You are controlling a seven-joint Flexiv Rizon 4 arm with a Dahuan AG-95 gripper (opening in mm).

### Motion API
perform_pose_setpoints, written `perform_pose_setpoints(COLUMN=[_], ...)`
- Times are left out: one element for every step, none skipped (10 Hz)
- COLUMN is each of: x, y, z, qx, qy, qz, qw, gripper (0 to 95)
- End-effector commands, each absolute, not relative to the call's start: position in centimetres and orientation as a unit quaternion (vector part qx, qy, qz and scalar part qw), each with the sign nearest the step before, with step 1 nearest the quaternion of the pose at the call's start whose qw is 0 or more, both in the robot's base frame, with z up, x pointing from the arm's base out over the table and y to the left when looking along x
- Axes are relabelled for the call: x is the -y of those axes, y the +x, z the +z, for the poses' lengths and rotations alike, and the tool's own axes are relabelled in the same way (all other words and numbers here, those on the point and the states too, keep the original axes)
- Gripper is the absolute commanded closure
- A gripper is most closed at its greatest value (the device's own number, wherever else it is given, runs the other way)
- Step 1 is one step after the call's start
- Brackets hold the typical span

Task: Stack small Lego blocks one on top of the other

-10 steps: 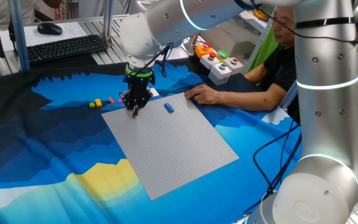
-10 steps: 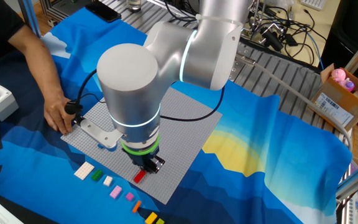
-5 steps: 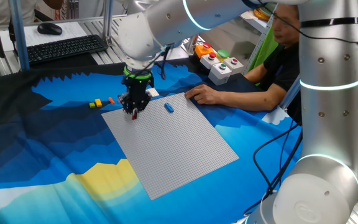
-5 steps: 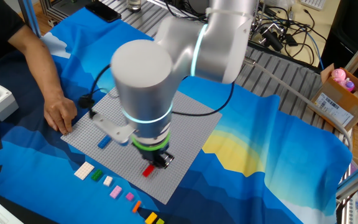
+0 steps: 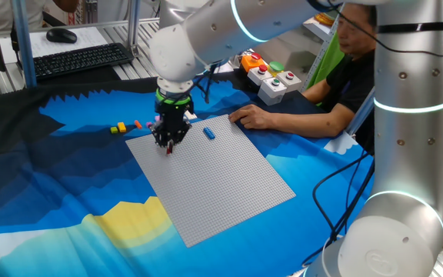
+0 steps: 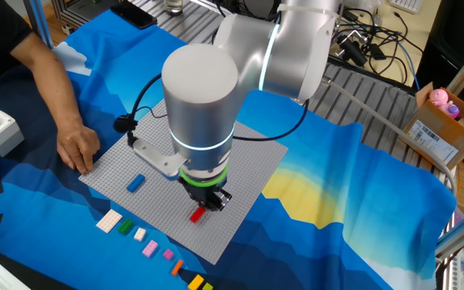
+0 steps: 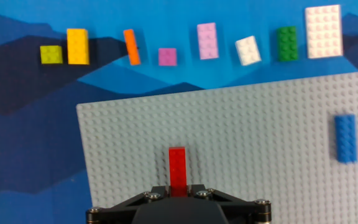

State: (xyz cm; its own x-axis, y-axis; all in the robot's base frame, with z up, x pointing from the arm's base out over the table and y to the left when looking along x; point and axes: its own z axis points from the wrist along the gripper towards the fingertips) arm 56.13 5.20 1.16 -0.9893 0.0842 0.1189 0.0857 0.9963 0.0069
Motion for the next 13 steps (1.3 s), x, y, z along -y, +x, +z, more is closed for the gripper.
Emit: perform_pose_setpoints(x=[-5.13,-5.12,-5.13,-5.13,-5.13,-5.12,-5.11,-5.11,-5.11,-5.13,-5.14,-5.15,-5.14], y=[56.11,56.16,56.21,56.21,56.21,56.21,56.22,56.22,56.22,56.21,56.25,56.3,56.47], z=[0.7,0.65,0.71,0.7,0.69,0.66,0.6,0.57,0.58,0.72,0.8,0.82,0.88], qx=[0.998,0.998,0.997,0.997,0.997,0.997,0.997,0.997,0.997,0.997,0.997,0.997,0.997], qy=[-0.037,-0.035,-0.034,-0.034,-0.035,-0.033,-0.033,-0.033,-0.034,-0.035,-0.035,-0.035,-0.035], qz=[-0.005,-0.005,-0.005,-0.005,-0.005,-0.005,-0.005,-0.005,-0.004,-0.003,-0.004,-0.004,-0.003], qw=[0.058,0.061,0.062,0.063,0.063,0.063,0.063,0.063,0.062,0.062,0.063,0.062,0.061], gripper=[95.0,95.0,95.0,95.0,76.0,76.0,76.0,76.0,76.0,76.0,76.0,76.0,76.0])
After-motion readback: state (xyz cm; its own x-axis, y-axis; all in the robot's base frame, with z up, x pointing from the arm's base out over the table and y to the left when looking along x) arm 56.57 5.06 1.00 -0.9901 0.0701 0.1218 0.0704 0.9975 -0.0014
